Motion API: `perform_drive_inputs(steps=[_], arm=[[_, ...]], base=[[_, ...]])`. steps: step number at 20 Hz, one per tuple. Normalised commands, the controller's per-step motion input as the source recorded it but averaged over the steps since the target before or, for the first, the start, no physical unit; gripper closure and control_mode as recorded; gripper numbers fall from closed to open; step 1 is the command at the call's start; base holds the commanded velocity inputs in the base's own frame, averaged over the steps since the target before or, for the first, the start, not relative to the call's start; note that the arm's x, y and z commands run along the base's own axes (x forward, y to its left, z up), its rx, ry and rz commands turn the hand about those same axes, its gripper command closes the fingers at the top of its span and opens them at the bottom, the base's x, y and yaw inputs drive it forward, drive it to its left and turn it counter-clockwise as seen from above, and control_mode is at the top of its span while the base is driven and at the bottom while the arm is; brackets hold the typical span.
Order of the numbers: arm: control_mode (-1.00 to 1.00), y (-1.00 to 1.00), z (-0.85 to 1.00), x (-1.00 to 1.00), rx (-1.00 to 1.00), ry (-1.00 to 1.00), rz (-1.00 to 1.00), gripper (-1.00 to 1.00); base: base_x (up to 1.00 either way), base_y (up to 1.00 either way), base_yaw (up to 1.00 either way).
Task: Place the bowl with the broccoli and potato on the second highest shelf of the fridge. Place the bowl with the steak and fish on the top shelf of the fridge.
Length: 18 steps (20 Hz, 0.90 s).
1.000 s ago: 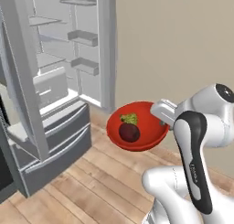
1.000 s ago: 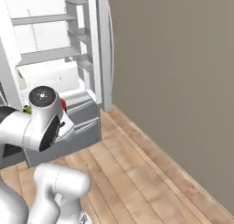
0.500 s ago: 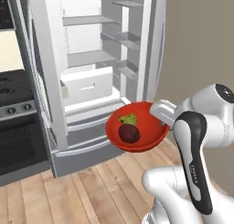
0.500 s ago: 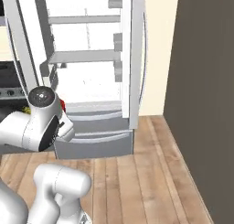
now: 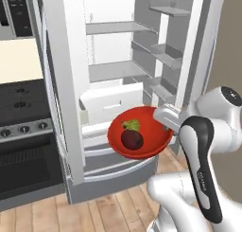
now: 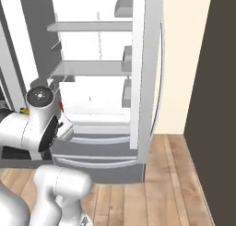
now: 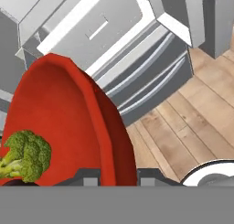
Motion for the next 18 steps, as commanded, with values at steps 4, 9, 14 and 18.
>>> perform_drive_inputs(steps=[4,9,14,18], arm=[[1.0,0.0,0.0,0.0,0.0,0.0,0.0,1.0],[1.0,0.0,0.0,0.0,0.0,0.0,0.0,1.0],[1.0,0.0,0.0,0.0,0.0,0.0,0.0,1.0],[1.0,0.0,0.0,0.0,0.0,0.0,0.0,1.0]], base=[[0.97,-0.04,0.19],[0.78,-0.3,0.24],[0.6,-0.26,0.18],[0.43,-0.33,0.06]])
